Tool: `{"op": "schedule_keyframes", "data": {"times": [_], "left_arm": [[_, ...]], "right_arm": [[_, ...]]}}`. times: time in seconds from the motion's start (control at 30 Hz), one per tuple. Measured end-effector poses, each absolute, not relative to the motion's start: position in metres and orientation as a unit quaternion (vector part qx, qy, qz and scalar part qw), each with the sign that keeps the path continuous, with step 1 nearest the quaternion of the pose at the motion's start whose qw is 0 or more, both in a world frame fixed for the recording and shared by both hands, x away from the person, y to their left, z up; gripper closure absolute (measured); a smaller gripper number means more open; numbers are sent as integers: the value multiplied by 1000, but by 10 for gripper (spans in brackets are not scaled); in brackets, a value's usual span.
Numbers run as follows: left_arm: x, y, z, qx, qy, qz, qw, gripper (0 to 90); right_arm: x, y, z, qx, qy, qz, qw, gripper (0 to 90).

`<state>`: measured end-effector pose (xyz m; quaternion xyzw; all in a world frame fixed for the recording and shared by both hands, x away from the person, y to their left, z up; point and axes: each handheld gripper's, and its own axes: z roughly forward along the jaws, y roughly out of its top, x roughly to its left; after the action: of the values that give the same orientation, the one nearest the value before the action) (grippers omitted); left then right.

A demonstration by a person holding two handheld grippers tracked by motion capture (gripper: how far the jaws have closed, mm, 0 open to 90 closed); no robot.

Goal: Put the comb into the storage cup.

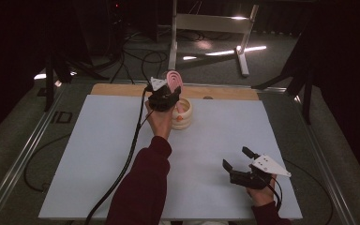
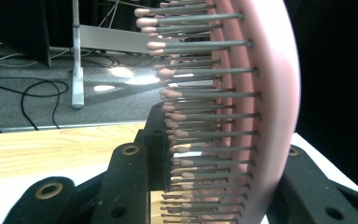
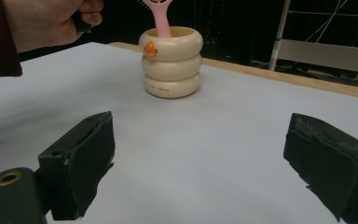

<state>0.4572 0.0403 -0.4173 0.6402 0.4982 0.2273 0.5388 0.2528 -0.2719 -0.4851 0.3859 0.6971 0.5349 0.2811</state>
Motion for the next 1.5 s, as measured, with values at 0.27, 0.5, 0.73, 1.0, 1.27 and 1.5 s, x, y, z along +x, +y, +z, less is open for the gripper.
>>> {"op": "schedule_keyframes", "data": {"times": [0.27,0.5,0.73,1.0,1.27,1.5], "left_arm": [[457,39,-418,641,497,231,537,644],[458,38,-420,643,498,238,531,644],[459,36,-425,647,499,238,525,644],[459,34,-429,651,498,233,523,644],[459,33,-431,652,499,230,523,643],[461,35,-433,651,502,219,526,643]], "right_arm": [[253,-272,-485,385,697,535,281,91],[253,-272,-485,385,697,535,281,91],[253,-272,-485,385,697,536,281,91],[253,-272,-485,385,697,535,281,91],[253,-271,-485,384,698,535,281,91],[253,-272,-486,385,697,536,280,91]]}}
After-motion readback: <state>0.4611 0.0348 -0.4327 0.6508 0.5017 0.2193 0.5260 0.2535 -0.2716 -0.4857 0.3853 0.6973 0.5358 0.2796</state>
